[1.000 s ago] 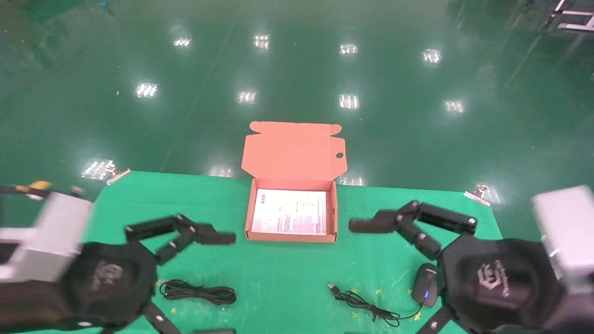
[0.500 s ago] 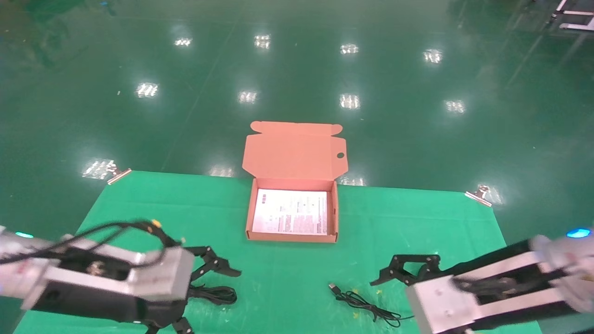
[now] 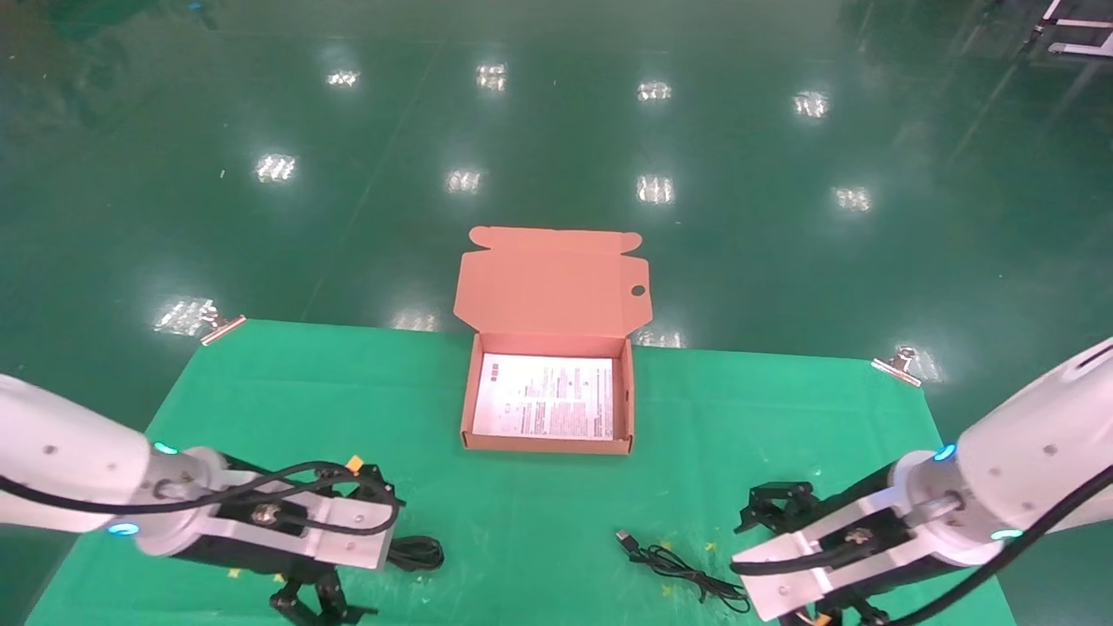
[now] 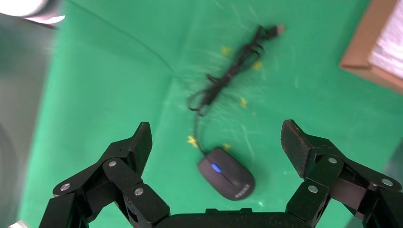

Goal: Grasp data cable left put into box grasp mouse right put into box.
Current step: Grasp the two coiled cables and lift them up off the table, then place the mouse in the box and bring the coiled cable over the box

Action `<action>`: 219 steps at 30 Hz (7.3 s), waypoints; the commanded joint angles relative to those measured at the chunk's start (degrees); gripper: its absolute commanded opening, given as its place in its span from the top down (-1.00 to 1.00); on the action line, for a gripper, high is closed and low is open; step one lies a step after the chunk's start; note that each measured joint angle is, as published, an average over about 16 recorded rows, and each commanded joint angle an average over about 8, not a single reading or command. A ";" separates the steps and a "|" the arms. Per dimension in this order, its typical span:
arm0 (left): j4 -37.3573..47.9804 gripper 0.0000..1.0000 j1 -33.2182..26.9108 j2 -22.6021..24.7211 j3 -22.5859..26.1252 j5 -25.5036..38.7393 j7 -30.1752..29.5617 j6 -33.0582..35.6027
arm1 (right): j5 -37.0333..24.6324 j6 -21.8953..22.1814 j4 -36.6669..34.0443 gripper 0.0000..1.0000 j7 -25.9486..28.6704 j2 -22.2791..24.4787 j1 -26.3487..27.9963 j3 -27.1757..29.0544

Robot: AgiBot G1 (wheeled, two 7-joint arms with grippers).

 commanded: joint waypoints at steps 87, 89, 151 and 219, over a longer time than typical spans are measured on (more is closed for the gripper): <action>56.88 1.00 -4.89 20.06 1.33 7.60 13.47 -16.96 | -5.14 23.09 -33.07 1.00 0.62 -15.88 -12.66 -0.02; 56.87 1.00 -4.88 20.06 1.33 7.61 13.46 -16.96 | -5.16 23.12 -33.06 1.00 0.63 -15.87 -12.66 -0.02; 23.91 1.00 -13.55 10.66 -2.28 13.72 3.73 -28.31 | -14.67 38.71 -18.67 1.00 13.69 -13.14 9.68 9.87; 27.97 1.00 -16.60 11.26 -0.39 33.60 -9.36 -35.53 | 18.23 45.87 -44.42 1.00 -11.47 -30.96 2.40 1.34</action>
